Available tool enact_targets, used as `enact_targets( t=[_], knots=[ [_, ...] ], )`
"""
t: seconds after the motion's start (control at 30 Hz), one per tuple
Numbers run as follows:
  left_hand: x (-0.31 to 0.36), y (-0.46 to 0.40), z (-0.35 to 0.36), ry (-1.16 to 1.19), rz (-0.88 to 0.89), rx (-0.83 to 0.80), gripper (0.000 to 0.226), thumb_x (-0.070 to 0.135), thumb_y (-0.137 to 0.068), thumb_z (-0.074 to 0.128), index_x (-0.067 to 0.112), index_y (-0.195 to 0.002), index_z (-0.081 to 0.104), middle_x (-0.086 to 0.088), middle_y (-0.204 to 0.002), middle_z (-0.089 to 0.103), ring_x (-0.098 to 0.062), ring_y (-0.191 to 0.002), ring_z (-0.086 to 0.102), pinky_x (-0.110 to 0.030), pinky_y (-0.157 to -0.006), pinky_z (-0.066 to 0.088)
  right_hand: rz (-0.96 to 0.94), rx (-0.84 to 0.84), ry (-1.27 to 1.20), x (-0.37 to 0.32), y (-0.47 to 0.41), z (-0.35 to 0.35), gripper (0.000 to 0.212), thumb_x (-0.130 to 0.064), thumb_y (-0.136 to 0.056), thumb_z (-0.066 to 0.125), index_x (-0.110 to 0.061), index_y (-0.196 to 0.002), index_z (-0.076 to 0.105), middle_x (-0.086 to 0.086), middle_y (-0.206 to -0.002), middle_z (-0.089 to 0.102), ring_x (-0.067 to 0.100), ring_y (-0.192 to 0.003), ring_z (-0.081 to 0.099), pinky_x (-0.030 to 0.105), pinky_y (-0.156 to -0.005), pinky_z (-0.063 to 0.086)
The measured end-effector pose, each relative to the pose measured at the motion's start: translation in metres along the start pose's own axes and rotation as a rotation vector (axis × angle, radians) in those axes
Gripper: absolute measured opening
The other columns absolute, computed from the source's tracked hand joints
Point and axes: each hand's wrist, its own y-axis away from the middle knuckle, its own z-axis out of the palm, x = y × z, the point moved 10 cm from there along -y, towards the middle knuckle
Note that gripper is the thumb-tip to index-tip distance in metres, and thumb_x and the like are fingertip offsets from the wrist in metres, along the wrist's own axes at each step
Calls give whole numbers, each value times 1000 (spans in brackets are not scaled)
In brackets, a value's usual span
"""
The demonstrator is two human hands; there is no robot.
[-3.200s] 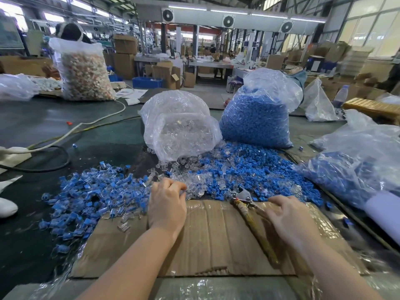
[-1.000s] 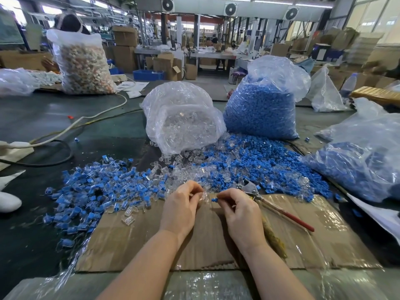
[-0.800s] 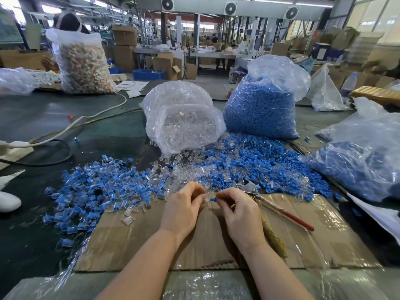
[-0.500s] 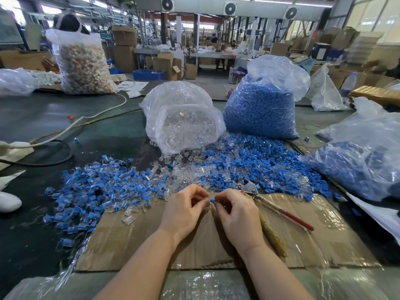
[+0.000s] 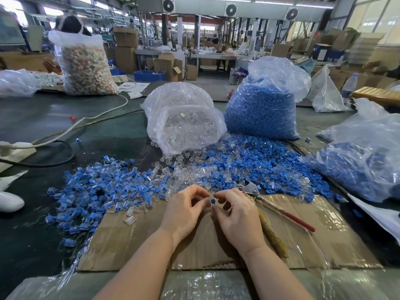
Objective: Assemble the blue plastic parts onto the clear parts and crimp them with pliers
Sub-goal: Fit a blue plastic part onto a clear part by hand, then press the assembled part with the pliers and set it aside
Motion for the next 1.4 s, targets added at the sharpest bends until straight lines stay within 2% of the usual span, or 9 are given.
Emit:
enact_targets(
  t=[0.3, 0.5, 0.8, 1.17, 1.3, 1.4],
  knots=[
    [1, 0, 0, 13, -5, -3, 17, 11, -88, 61, 27, -88, 64, 8, -80, 69, 1, -76, 64, -16, -78, 51, -15, -11, 28, -1, 1, 1, 13, -16, -80, 70, -16, -93, 68, -6, -88, 61, 11, -83, 56, 20, -75, 43],
    [0, -1, 0, 23, -5, -6, 14, 10, -87, 62, 23, -90, 67, 7, -81, 70, 2, -73, 63, -10, -73, 48, -25, -25, -26, -4, 0, 0, 22, -14, -81, 69, -19, -103, 71, -8, -85, 58, 8, -80, 53, 22, -75, 45],
    [1, 0, 1, 25, 3, -15, 20, 10, -87, 63, 30, -86, 65, 11, -79, 69, 5, -72, 62, -6, -70, 46, -24, -39, -25, -3, 0, 2, 17, -21, -84, 68, -19, -100, 71, -7, -86, 59, 10, -80, 54, 27, -74, 48],
    [3, 1, -1, 18, 3, -14, 17, 12, -84, 66, 28, -82, 65, 6, -77, 68, -1, -70, 61, -9, -67, 47, -16, -61, 3, -2, 1, 5, 21, -14, -80, 71, -20, -100, 71, -8, -87, 58, 8, -82, 54, 22, -75, 47],
    [4, 0, -2, 7, 4, -4, 17, 14, -83, 67, 29, -79, 63, 8, -76, 67, 2, -70, 60, -7, -66, 45, -3, -16, 105, -2, 1, -3, 21, -17, -77, 74, -15, -98, 70, -2, -92, 61, 18, -90, 56, 32, -82, 45],
    [3, 0, -2, 4, -5, -2, 16, 13, -84, 67, 28, -79, 63, 10, -75, 66, 6, -68, 58, -5, -65, 43, 153, 27, 322, 14, 4, -20, 33, -30, -83, 67, -22, -115, 62, -2, -113, 57, 18, -109, 50, 35, -95, 34]
  ],
)
